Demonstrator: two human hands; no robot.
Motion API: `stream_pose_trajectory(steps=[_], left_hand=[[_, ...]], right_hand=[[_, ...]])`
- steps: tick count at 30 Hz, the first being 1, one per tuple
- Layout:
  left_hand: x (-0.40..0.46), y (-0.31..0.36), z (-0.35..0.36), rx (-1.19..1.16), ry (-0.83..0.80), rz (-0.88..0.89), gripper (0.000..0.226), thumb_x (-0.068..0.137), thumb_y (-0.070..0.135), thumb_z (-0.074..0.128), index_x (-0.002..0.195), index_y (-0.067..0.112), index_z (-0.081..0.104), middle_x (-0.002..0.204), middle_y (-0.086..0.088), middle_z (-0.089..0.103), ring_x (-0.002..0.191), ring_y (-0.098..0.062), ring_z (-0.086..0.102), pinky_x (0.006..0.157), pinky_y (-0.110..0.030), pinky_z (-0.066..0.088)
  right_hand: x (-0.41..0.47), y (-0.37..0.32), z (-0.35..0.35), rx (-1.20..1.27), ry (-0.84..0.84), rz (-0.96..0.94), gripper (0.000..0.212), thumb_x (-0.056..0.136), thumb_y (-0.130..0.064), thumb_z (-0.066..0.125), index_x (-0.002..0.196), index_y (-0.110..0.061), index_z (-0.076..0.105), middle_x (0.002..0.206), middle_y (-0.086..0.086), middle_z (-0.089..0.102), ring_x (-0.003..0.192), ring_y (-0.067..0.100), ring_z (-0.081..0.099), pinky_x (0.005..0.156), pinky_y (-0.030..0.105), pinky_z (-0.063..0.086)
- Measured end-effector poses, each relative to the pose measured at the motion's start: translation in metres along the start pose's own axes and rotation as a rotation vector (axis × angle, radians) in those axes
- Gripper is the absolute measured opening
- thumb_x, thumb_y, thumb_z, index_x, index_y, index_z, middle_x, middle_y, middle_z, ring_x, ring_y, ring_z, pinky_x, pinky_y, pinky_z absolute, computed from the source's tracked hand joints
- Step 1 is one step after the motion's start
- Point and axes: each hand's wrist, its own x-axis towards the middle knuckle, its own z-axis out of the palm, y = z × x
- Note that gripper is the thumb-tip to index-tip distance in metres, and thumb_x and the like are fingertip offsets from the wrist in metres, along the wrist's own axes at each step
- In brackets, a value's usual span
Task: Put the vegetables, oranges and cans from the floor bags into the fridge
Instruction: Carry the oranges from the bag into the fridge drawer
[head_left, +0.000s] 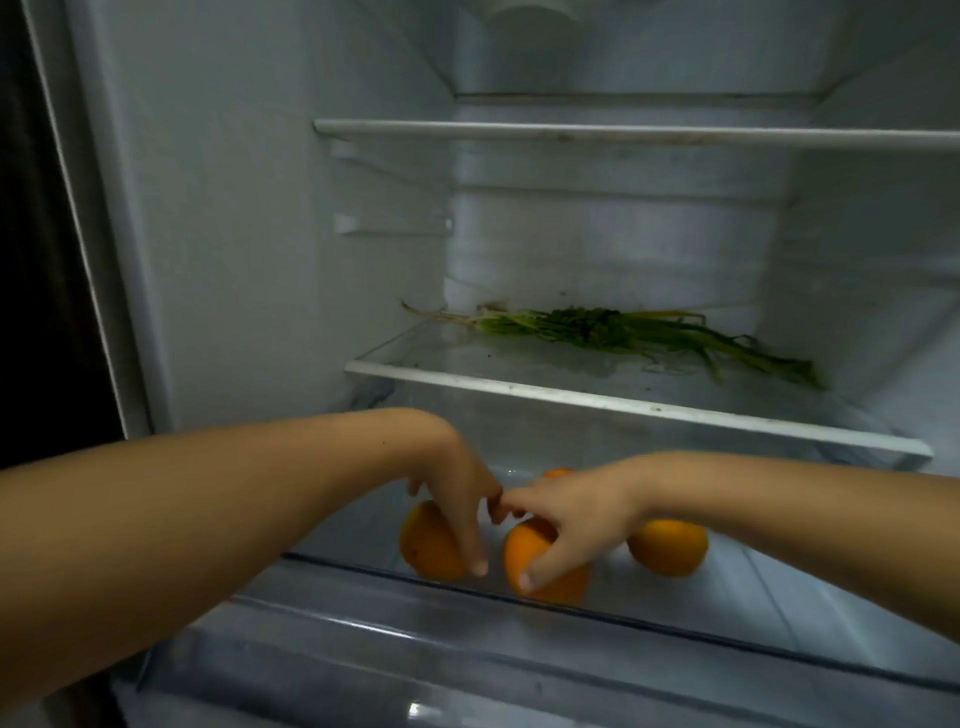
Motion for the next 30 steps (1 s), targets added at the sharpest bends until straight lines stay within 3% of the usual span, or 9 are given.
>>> stream_pose_trajectory(steps=[2,4,6,9,13,15,19,22,30], left_hand=[[-0.027,0.009,-0.016,0.021,0.020,0.001,0.080,0.076,0.054,0.069,0.141,0.022,0.035,0.140,0.000,0.042,0.128,-0.024,0.043,0.109,-0.047,0.038],[-0.043,0.013,-0.030,0.002,0.118,0.003,0.075,0.083,0.051,0.063,0.143,0.018,0.034,0.141,-0.004,0.040,0.129,-0.026,0.042,0.109,-0.045,0.038],[-0.051,0.014,-0.035,-0.011,0.166,-0.037,0.065,0.085,0.049,0.062,0.139,0.019,0.040,0.130,-0.005,0.049,0.117,-0.022,0.050,0.100,-0.038,0.044],[-0.073,0.019,-0.040,-0.035,0.200,-0.084,0.040,0.088,0.043,0.060,0.120,0.020,0.054,0.095,-0.002,0.056,0.093,-0.017,0.053,0.078,-0.032,0.047],[-0.126,0.040,-0.041,-0.065,0.467,0.003,0.028,0.091,0.036,0.057,0.112,0.017,0.059,0.080,0.001,0.058,0.078,-0.015,0.057,0.073,-0.032,0.049],[-0.154,0.049,-0.036,-0.030,0.594,0.032,0.031,0.092,0.034,0.055,0.113,0.013,0.062,0.084,0.000,0.063,0.075,-0.015,0.058,0.076,-0.034,0.052],[-0.208,0.058,-0.012,0.079,0.836,-0.022,0.029,0.090,0.033,0.054,0.112,0.017,0.065,0.108,-0.004,0.065,0.093,-0.022,0.057,0.086,-0.033,0.048],[-0.243,0.062,0.014,0.028,0.974,-0.064,0.025,0.088,0.032,0.055,0.108,0.020,0.066,0.108,-0.004,0.065,0.094,-0.023,0.057,0.085,-0.030,0.047],[-0.303,0.093,0.139,-0.181,0.964,-0.267,0.027,0.089,0.032,0.053,0.106,0.017,0.066,0.109,-0.006,0.066,0.100,-0.029,0.061,0.088,-0.039,0.053]], right_hand=[[-0.014,-0.007,-0.020,0.036,0.029,0.035,0.070,0.087,-0.049,0.059,0.144,-0.022,0.029,0.143,0.002,0.041,0.126,0.019,0.047,0.100,0.027,0.039],[-0.030,-0.014,-0.038,0.058,0.045,0.086,0.064,0.089,-0.047,0.058,0.142,-0.023,0.032,0.138,0.002,0.049,0.119,0.019,0.053,0.099,0.029,0.044],[-0.046,-0.020,-0.050,0.115,0.045,0.146,0.057,0.090,-0.043,0.059,0.139,-0.023,0.036,0.128,0.005,0.057,0.106,0.019,0.060,0.092,0.034,0.052],[-0.067,-0.029,-0.052,0.150,0.149,0.210,0.047,0.092,-0.038,0.057,0.133,-0.019,0.045,0.108,0.004,0.064,0.088,0.015,0.064,0.074,0.029,0.053],[-0.096,-0.046,-0.041,0.085,0.333,0.244,0.034,0.094,-0.036,0.053,0.123,-0.018,0.055,0.092,-0.004,0.065,0.073,0.005,0.063,0.064,0.024,0.051],[-0.113,-0.059,-0.037,0.031,0.383,0.265,0.033,0.094,-0.034,0.051,0.122,-0.018,0.057,0.095,-0.002,0.065,0.075,0.008,0.063,0.068,0.026,0.052],[-0.147,-0.095,-0.035,-0.182,0.576,0.306,0.038,0.095,-0.033,0.049,0.130,-0.017,0.051,0.125,0.002,0.059,0.110,0.023,0.056,0.081,0.024,0.040],[-0.172,-0.123,-0.032,-0.166,0.721,0.253,0.036,0.094,-0.028,0.049,0.127,-0.014,0.054,0.124,0.007,0.062,0.112,0.026,0.056,0.085,0.028,0.042],[-0.220,-0.187,0.037,-0.033,0.774,0.142,0.026,0.093,-0.028,0.048,0.115,-0.018,0.059,0.116,0.004,0.063,0.100,0.023,0.059,0.083,0.034,0.050]])
